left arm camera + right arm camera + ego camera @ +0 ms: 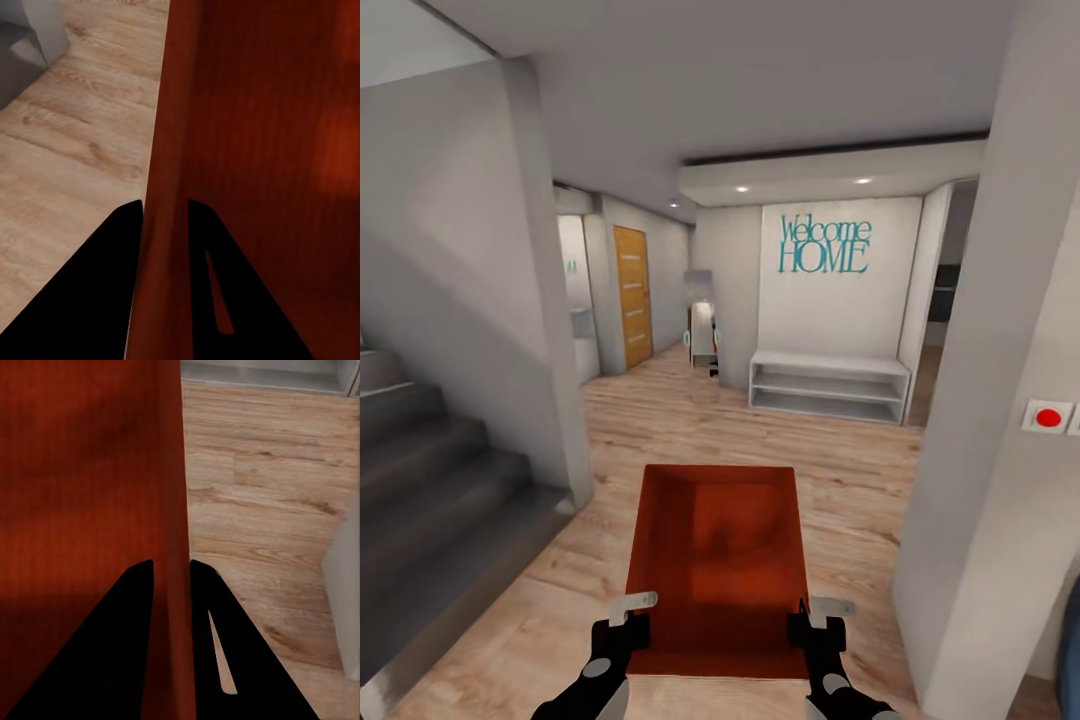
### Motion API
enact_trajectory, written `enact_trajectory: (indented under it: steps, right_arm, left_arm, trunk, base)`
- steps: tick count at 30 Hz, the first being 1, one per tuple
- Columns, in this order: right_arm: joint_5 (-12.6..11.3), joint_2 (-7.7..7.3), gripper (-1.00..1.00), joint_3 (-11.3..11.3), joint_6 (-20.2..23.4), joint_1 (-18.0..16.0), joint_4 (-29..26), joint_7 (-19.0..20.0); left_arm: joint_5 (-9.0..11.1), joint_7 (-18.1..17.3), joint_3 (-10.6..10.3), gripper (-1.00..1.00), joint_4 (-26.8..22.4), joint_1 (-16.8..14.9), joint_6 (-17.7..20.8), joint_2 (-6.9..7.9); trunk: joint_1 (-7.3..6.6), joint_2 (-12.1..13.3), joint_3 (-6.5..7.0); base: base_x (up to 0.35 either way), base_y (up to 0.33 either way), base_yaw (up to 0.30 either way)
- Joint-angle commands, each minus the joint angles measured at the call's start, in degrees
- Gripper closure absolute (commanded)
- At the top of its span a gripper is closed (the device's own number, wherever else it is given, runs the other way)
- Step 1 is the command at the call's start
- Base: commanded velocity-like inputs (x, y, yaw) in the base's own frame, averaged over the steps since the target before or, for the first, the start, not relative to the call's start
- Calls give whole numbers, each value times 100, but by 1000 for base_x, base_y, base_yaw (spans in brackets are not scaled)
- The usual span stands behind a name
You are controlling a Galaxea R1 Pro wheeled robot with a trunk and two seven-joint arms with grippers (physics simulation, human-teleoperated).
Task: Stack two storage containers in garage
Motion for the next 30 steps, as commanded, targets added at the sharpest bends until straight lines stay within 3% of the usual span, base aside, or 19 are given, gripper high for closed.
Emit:
enact_trajectory:
  steps: [1,30]
  right_arm:
    - [-57,-1,100,159,-246,-8,-9,-15]
    - [-57,-1,100,159,-251,-8,-9,-15]
  left_arm:
    - [152,45,-38,100,31,-3,-36,8]
    - [152,45,-38,100,31,-6,-36,8]
  trunk:
    - [4,-5,-7]
    - [4,-5,-7]
  base:
    - [320,0,0]
    - [320,0,0]
